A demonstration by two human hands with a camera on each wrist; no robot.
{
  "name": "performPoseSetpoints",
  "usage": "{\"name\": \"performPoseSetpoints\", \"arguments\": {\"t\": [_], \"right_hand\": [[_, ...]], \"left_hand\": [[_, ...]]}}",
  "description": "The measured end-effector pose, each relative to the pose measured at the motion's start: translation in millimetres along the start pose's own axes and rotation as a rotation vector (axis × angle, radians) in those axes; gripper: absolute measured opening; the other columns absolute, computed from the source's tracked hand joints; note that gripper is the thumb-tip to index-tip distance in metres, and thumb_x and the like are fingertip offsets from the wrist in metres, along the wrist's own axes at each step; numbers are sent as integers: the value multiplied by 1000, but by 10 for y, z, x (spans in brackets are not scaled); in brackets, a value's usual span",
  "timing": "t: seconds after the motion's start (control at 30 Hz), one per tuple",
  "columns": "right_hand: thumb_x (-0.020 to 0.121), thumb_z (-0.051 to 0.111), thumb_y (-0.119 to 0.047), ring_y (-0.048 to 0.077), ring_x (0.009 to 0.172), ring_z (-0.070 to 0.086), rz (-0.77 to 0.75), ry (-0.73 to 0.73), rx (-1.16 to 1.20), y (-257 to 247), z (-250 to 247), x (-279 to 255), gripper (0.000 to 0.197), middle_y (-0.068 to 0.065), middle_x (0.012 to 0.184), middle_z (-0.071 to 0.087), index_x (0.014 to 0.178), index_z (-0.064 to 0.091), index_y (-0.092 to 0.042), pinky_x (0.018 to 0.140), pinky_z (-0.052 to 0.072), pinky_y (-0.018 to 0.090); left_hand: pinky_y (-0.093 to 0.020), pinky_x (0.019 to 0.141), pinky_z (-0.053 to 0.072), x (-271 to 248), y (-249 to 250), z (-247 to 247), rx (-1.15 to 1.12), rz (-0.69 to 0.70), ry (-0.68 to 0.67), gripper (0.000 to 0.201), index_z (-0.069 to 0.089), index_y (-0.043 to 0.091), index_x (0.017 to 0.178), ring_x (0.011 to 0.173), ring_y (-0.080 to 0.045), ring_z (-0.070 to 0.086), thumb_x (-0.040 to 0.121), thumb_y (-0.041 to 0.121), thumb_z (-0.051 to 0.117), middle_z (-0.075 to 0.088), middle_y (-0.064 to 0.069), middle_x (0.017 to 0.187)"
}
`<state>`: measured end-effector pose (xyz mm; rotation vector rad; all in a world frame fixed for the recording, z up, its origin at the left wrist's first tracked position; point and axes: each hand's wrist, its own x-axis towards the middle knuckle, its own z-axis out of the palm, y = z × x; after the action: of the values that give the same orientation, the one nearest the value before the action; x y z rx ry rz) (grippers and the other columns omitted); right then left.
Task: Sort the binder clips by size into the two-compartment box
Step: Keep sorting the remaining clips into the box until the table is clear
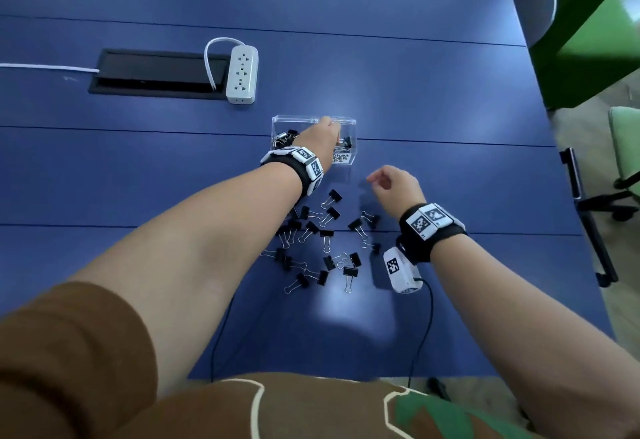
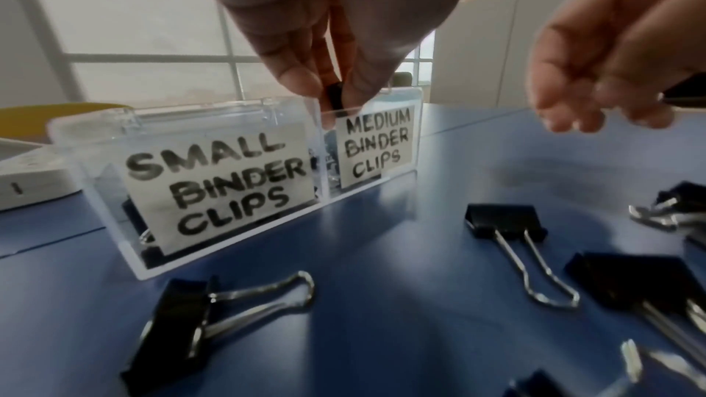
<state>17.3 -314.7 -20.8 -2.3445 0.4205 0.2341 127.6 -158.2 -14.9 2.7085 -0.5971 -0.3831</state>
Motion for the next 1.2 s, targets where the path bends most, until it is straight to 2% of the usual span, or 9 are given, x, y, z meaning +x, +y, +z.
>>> {"name": "performPoseSetpoints", "arguments": {"t": [0.07,0.23,0.37,0.43,0.5,0.63,0.73,0.87,1.2], "right_hand": [[80,50,1,19,92,53,-59,-119,-93,132,64,-173,30,7,104,62,98,68,-16,92,45,27],[81,44,7,24,115,38,-177,-238,-226,250,207,-422,51,4,119,50,123,60,-18,98,42,35],[87,49,-1,26,114,38,-161,-233,-319,297,261,-400,41,5,120,48,124,56,-17,96,44,39],[87,52,-5,29,114,41,-122,-231,-304,323,268,-390,34,8,117,50,120,57,-14,96,44,40],[84,55,-8,30,109,47,-81,-197,-220,332,257,-383,31,9,109,52,114,58,-13,94,46,40],[81,60,-12,22,94,56,-42,-110,-63,255,239,-400,33,4,102,51,113,60,-14,89,45,28],[83,60,-15,22,100,54,-83,-162,-114,184,338,-449,38,9,115,49,121,59,-11,88,40,22],[86,59,-15,26,108,50,-99,-192,-217,184,468,-511,41,12,121,43,126,54,-7,96,42,31],[87,57,-15,29,93,54,-95,-174,-282,129,481,-458,14,11,113,47,99,58,-7,77,41,29]], "left_hand": [[-46,83,50,-5,-30,37,21,18,-20,29,54,6,106,95,-36,59,82,-8,43,54,-15,113],[-40,97,42,-158,-11,5,55,22,3,46,50,12,127,118,-29,51,83,-2,47,54,-7,129],[-41,94,46,-417,33,112,59,141,103,39,54,7,118,108,-30,51,79,4,52,52,-13,119],[-44,90,49,-581,59,259,-11,136,40,33,55,8,115,108,-29,50,81,7,54,51,-12,116],[-44,90,50,-725,88,392,-23,81,-101,39,52,15,124,116,-27,46,86,17,55,47,-8,124],[-46,94,48,-855,83,498,37,-16,-279,57,41,25,139,130,-27,34,86,32,61,34,-6,140],[-43,87,51,-885,75,541,39,1,-266,46,49,19,131,123,-27,38,87,23,62,39,-5,131],[-45,85,52,-894,71,573,-7,-6,-232,29,54,11,113,112,-28,46,86,15,63,43,-9,118],[-42,79,53,-970,56,572,-23,-76,-186,24,51,9,110,96,-30,55,89,17,60,42,-11,117]]}}
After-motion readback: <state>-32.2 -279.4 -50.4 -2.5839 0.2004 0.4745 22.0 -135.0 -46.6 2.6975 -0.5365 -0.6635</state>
